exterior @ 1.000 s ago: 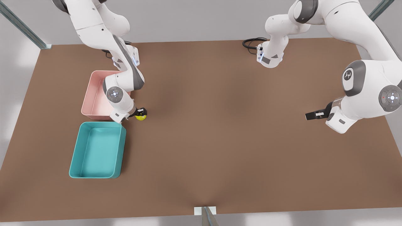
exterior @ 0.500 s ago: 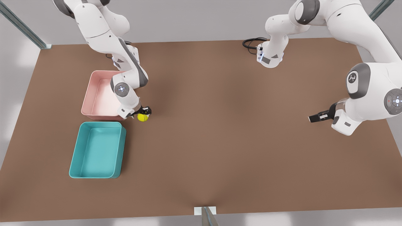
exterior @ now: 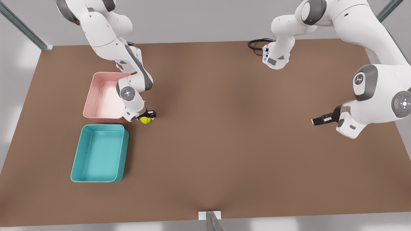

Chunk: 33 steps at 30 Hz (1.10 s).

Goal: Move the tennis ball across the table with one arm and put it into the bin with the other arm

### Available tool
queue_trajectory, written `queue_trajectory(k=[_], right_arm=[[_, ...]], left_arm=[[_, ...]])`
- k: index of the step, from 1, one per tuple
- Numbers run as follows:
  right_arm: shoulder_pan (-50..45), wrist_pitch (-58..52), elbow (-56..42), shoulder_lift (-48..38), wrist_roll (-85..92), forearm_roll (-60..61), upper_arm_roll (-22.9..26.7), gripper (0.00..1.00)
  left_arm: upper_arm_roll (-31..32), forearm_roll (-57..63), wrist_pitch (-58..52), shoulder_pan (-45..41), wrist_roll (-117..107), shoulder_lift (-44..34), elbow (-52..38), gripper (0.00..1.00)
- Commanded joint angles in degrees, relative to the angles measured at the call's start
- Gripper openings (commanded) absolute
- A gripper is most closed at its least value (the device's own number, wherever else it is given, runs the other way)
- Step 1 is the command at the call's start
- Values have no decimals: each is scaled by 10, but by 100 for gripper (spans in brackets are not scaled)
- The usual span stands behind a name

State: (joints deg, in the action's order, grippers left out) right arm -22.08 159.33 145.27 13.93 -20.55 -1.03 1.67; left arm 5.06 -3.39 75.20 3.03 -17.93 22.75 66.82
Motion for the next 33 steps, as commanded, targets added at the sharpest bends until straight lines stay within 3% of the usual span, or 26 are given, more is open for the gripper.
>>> queue_trajectory(k=[1, 14, 18, 21, 23, 29, 33], right_arm=[[0, 9, 1, 3, -22, 1, 0, 100], [4, 46, 4, 34, -22, 2, 0, 100], [7, 46, 3, 31, -22, 2, 0, 92], [8, 47, 2, 27, -22, 2, 1, 63], [8, 47, 0, 27, -22, 2, 1, 53], [21, 14, -39, -11, 2, 1, 4, 52], [63, -131, -137, -36, 83, 1, 5, 52]], left_arm=[[0, 0, -1, 0, -10, -1, 0, 100], [0, -1, -2, 1, -10, -1, 2, 100], [0, -1, -2, 0, -10, -1, 2, 100], [0, -1, -1, 0, -10, -1, 2, 100], [0, 0, -1, 0, -10, -1, 2, 100], [0, 0, -1, 1, -10, -1, 2, 100], [0, 0, -1, 2, -9, -1, 2, 100]])
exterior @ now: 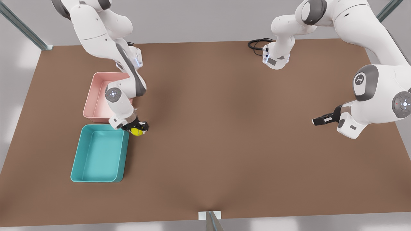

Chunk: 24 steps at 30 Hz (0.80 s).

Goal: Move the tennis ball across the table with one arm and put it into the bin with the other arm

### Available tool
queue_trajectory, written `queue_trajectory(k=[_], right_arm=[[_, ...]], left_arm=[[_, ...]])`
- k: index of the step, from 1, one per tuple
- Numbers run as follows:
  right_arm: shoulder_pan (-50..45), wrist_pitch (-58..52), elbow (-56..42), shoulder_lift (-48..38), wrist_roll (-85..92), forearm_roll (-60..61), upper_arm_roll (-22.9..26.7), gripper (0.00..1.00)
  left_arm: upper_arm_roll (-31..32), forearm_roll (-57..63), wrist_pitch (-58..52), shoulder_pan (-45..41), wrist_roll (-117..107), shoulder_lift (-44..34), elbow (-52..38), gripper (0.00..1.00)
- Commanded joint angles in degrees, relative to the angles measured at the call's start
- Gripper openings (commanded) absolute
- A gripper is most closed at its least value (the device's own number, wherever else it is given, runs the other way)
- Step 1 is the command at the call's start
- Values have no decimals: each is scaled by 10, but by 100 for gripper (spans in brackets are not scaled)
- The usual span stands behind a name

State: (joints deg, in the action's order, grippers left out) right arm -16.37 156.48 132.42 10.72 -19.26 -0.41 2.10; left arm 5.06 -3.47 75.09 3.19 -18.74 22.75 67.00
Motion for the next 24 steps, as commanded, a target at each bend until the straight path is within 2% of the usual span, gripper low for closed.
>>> queue_trajectory(k=[1, 5, 8, 9, 10, 14, 15, 17, 18, 19, 21, 24], right_arm=[[19, -149, -50, -3, 98, -5, 0, 53], [92, -188, -114, 23, 256, -9, 2, 53], [154, -203, -169, 85, 328, -10, 2, 53], [163, -203, -176, 99, 334, -10, 2, 60], [163, -203, -177, 105, 327, -9, 2, 100], [160, -203, -182, 111, 323, -5, 1, 100], [155, -237, -202, 106, 324, -4, -4, 100], [115, -578, -402, 106, 263, -5, -4, 100], [96, -700, -493, 109, 217, -12, 0, 100], [95, -772, -568, 130, 194, -26, 1, 100], [88, -823, -599, 75, 191, -44, -6, 100], [100, -808, -501, -29, 187, -37, -10, 100]], left_arm=[[0, 0, 0, 0, -1, -1, 0, 100], [0, 0, -1, -2, -1, -1, 1, 100], [0, 0, -1, -3, -1, -1, 1, 100], [0, 0, -1, -2, -2, -1, 1, 100], [0, 0, -1, -3, -2, -1, 1, 100], [0, 0, -8, -5, -4, -1, 0, 100], [0, 0, -8, -5, -4, -1, 0, 100], [0, 0, -20, -5, -5, -4, 0, 100], [0, 0, -22, -5, -5, -4, 0, 100], [0, 0, -22, -5, -5, -4, 0, 100], [0, 0, -22, -6, -5, -4, 0, 100], [1, 0, -24, -6, -5, -3, 0, 100]])
